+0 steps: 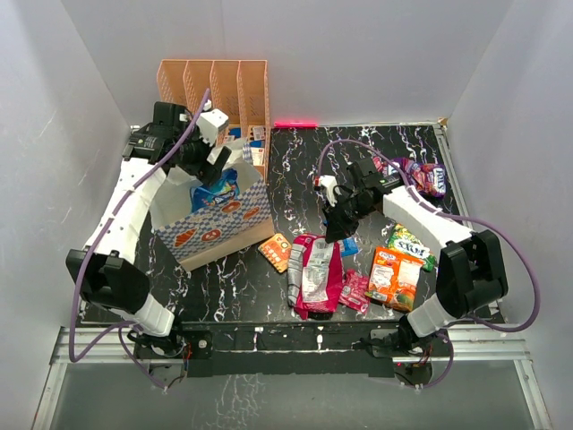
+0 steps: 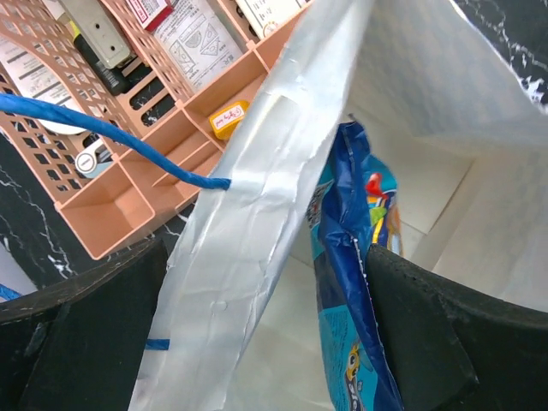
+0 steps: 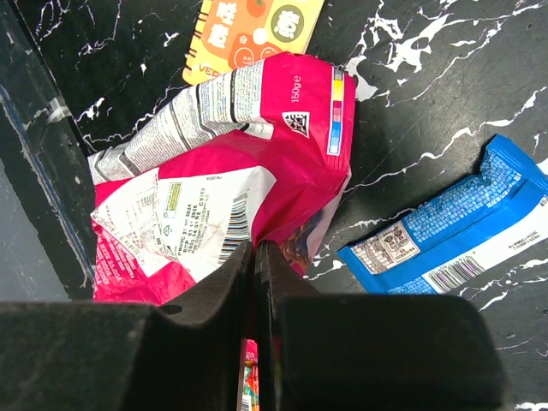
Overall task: Place the snacks into the paper bag
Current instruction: Adjust the paper bag at the center of the board.
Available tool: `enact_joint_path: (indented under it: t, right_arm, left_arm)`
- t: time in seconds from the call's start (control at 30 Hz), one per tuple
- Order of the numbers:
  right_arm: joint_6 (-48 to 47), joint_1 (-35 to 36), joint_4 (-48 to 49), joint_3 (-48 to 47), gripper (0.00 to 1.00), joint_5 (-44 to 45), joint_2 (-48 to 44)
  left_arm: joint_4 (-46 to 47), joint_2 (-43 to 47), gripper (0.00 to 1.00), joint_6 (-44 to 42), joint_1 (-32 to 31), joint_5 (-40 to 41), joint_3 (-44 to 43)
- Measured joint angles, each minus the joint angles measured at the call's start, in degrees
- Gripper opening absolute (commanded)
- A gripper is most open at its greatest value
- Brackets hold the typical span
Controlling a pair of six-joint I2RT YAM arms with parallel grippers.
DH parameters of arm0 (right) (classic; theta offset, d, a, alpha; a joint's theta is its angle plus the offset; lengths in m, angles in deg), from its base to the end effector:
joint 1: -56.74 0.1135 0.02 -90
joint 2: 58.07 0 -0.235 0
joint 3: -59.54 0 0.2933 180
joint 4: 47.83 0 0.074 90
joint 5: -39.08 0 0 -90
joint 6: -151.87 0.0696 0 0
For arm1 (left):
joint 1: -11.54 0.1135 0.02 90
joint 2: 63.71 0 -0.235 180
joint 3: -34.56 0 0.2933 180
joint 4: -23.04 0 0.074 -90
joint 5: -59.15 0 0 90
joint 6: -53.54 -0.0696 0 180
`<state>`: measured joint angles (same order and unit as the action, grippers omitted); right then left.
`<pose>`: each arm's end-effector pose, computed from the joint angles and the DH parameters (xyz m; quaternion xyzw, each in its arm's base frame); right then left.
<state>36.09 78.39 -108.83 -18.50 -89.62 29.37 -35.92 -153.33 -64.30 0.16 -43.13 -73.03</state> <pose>0.3017 0.1666 0.1795 -0.4256 0.8286 0.3205 0.1723 0.3937 -0.0944 0.3458 0.3454 0.8373 -0.0373 0.4221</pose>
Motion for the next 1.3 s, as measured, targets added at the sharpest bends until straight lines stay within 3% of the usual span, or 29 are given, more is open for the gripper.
enact_joint_path:
  t: [0.23, 0.7, 0.83, 0.97, 1.03, 1.2, 1.3]
  right_arm:
    - [0.2, 0.0, 0.2, 0.0, 0.08, 0.0, 0.9]
    - [-0.5, 0.0, 0.4, -1.9, 0.10, 1.1, 1.6]
    - [-1.4, 0.0, 1.2, -1.9, 0.25, 1.5, 1.8]
    - [-2.0, 0.0, 1.3, -2.7, 0.53, 1.6, 1.9]
    - [-2.3, 0.1, 1.3, -3.8, 0.62, 1.8, 1.9]
    - [-2.8, 0.5, 1.4, -7.0, 0.68, 2.7, 1.9]
    - [-2.8, 0.7, 1.5, -8.3, 0.69, 3.0, 2.0]
  left_arm:
    - [4.9, 0.2, 0.98, 5.9, 0.0, -0.8, 2.2]
    - [5.9, 0.5, 0.98, 6.4, 0.0, -4.0, -2.7]
    - [3.7, 0.9, 0.98, 1.8, -0.1, -6.4, -5.6]
    - [-0.7, 1.8, 0.98, -5.2, -0.1, -8.3, -6.2]
    - [-3.3, 1.9, 0.98, -8.7, -0.1, -10.1, -6.8]
    - [-7.2, 2.1, 0.97, -14.6, -0.1, -15.4, -7.7]
    - [-3.7, 2.3, 0.98, -10.3, -0.3, -11.5, -7.7]
